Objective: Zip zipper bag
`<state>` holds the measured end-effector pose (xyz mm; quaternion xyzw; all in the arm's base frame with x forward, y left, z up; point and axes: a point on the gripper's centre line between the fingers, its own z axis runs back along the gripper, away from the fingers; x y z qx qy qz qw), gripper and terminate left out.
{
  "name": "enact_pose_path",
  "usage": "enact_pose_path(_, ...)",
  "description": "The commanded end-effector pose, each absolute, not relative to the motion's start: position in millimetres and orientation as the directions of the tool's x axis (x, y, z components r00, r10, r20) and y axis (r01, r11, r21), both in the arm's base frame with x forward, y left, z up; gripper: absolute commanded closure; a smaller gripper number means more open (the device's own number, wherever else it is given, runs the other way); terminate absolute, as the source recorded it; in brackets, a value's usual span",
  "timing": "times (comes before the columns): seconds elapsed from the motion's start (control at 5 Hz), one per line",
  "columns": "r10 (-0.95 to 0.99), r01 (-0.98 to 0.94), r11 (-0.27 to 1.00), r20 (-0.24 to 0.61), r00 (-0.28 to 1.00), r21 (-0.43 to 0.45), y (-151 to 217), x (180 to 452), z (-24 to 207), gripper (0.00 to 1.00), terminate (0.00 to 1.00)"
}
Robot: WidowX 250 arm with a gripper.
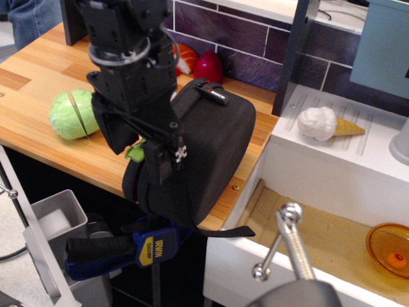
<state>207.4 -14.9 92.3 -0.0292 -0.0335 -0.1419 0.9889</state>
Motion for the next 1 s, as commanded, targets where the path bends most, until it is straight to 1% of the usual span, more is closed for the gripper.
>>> enact_pose_path(0.0, -0.252, 0.259, 0.964, 0.101, 0.962, -0.065, -13, 214, 103, 1.00, 0.00)
enact_pose_path(0.4, -0.253, 0.260, 0.964, 0.092, 0.963, -0.065, -6, 204, 103, 1.00, 0.00)
enact_pose_path(0.6, -0.262, 0.265, 0.963, 0.067, 0.963, -0.041, 0, 196, 90, 1.00, 0.00)
enact_pose_path(0.8, -0.269, 0.269, 0.963, 0.034, 0.962, 0.015, 13, 180, 64, 1.00, 0.00)
